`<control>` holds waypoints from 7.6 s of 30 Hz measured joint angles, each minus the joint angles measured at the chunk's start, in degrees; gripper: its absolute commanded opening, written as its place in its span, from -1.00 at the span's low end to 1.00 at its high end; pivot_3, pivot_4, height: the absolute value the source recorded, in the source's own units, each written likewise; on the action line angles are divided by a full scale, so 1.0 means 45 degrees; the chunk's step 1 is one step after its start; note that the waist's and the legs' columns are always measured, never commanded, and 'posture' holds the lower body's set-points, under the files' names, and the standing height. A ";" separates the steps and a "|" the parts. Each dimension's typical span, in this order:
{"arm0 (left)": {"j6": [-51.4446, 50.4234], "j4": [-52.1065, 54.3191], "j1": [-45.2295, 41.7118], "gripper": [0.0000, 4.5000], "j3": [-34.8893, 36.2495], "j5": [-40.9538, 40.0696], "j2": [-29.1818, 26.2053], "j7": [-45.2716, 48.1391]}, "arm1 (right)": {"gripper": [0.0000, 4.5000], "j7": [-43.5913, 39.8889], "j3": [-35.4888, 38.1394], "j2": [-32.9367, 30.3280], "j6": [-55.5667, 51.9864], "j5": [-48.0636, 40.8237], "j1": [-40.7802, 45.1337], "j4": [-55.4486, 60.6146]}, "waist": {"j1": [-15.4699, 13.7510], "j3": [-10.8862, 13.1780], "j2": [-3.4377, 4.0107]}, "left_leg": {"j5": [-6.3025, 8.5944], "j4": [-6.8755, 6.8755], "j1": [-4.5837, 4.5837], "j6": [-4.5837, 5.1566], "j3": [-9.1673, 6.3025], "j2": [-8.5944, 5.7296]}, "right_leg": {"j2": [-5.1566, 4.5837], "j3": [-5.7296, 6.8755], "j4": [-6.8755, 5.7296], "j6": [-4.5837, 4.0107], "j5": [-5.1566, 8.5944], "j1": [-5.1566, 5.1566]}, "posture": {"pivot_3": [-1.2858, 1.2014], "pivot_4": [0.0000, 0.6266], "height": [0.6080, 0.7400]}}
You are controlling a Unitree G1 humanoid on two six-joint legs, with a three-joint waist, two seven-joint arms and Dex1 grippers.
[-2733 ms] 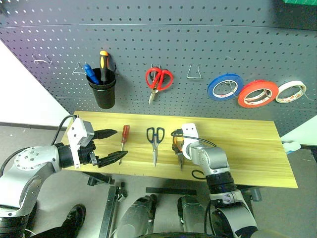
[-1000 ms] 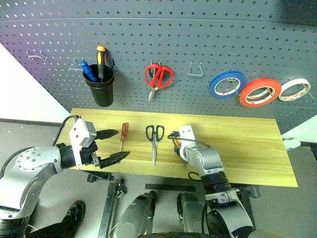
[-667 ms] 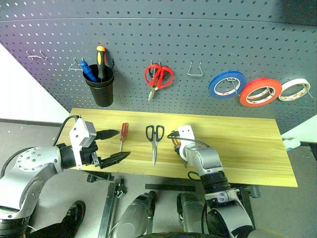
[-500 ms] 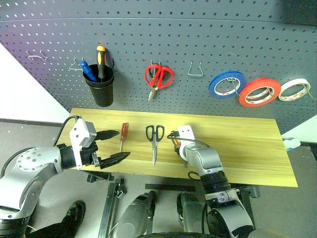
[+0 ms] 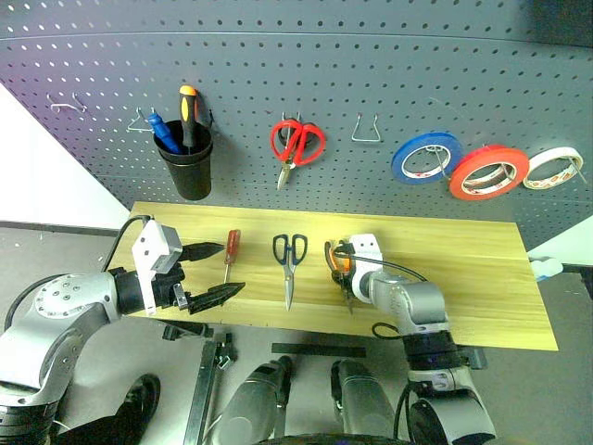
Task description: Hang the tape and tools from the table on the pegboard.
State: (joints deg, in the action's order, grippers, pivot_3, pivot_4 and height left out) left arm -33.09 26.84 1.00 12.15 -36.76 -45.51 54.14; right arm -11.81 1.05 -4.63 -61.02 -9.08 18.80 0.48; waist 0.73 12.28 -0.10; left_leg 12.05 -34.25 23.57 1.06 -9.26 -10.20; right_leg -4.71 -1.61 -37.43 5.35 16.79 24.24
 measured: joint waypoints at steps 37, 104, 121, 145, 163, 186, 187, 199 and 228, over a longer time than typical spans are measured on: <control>0.1317 -0.3102 -0.3409 1.00 -0.1212 0.0902 0.1171 0.0418 | -0.10 -0.3526 0.2359 -0.1855 0.7123 -0.5165 0.0617 0.4112 | 0.0237 -0.0539 -0.0058 | -0.0094 -0.0192 -0.0029 -0.0144 0.0018 0.0016 | 0.0043 0.0014 -0.0165 -0.0022 -0.0050 -0.0094 | -0.04 -0.84 1.00; 0.0198 -0.1382 -0.2375 1.00 0.0073 -0.0577 0.1608 -0.1656 | 0.32 -0.1333 0.1227 0.0021 1.7852 0.0132 0.7154 -1.0197 | 0.0358 -0.1257 -0.0043 | -0.0092 -0.0192 -0.0236 -0.0132 0.0011 0.0022 | 0.0077 -0.0024 -0.0229 -0.0034 -0.0058 -0.0206 | 0.07 -0.76 1.00; 0.0171 -0.1272 -0.2245 1.00 0.0087 -0.0619 0.1597 -0.1786 | 0.99 -0.1443 0.1143 -0.0060 1.8288 0.0400 0.7025 -1.0701 | 0.0369 -0.1257 -0.0042 | -0.0089 -0.0188 -0.0245 -0.0129 0.0010 0.0023 | 0.0079 -0.0027 -0.0229 -0.0036 -0.0057 -0.0213 | 0.06 -0.78 1.00; 0.0117 -0.1588 -0.2517 1.00 -0.0559 -0.0178 0.2151 -0.2244 | 0.99 -0.6297 0.1198 -0.3608 1.1078 -0.5145 0.1213 0.0905 | -0.0088 -0.1251 -0.0032 | -0.0037 -0.0190 -0.0238 -0.0051 0.0013 0.0024 | 0.0056 -0.0013 -0.0147 -0.0024 -0.0051 -0.0260 | 0.00 -0.74 1.00; -0.3506 -0.5151 -0.4835 1.00 -0.4099 0.5277 0.6701 -0.9803 | 0.99 -1.1429 0.2703 -0.9768 0.5630 -0.8966 -0.1335 0.3555 | 0.0047 -0.1177 -0.0095 | 0.0031 -0.0280 -0.0072 0.0054 0.0069 0.0051 | 0.0025 0.0029 -0.0025 0.0040 -0.0059 -0.0258 | -0.10 -0.53 1.00; -0.6983 -0.9415 -0.7255 1.00 -0.5263 0.6736 1.0311 -1.0834 | 0.99 -1.0327 0.2702 -0.8552 0.5370 -0.9167 -0.0982 0.3378 | 0.0101 -0.0504 -0.0129 | 0.0092 -0.0409 0.0059 0.0144 0.0094 0.0049 | 0.0021 0.0032 0.0024 0.0116 -0.0104 -0.0199 | -0.12 -0.30 1.00; -0.7077 -0.9415 -0.7253 1.00 -0.5313 0.6816 1.0409 -1.0949 | 0.99 -1.0322 0.2702 -0.8500 0.5361 -0.9174 -0.0982 0.3377 | 0.0103 -0.0483 -0.0128 | 0.0092 -0.0409 0.0060 0.0145 0.0096 0.0049 | 0.0020 0.0032 0.0024 0.0117 -0.0104 -0.0198 | -0.12 -0.30 1.00; -0.6411 -1.0608 -0.7848 1.00 -0.5203 0.7763 1.0902 -1.1819 | 0.99 -0.9926 0.2881 -0.8373 0.4995 -0.9539 -0.1197 0.3465 | 0.0130 -0.0267 -0.0128 | 0.0095 -0.0413 0.0110 0.0152 0.0112 0.0049 | 0.0017 0.0028 0.0035 0.0130 -0.0112 -0.0152 | -0.16 -0.27 1.00; -0.5638 -1.2768 -0.8627 -0.67 -0.3994 0.8175 1.1494 -1.2944 | 1.00 -0.9332 0.3186 -0.8513 0.4727 -0.9849 -0.1250 0.3879 | 0.0445 -0.0158 -0.0141 | 0.0109 -0.0426 0.0120 0.0154 0.0144 0.0049 | 0.0010 0.0012 0.0041 0.0159 -0.0128 -0.0148 | -0.17 -0.20 1.00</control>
State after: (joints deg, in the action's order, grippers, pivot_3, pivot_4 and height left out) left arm -58.46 -30.62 -37.82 -5.82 0.03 6.21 -4.11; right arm -53.80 15.39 -42.93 -39.75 -53.40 13.17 17.93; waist 2.73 11.56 -0.74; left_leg 12.54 -36.16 24.11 1.76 -8.61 -9.97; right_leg -4.67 -1.55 -37.25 6.06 16.22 23.58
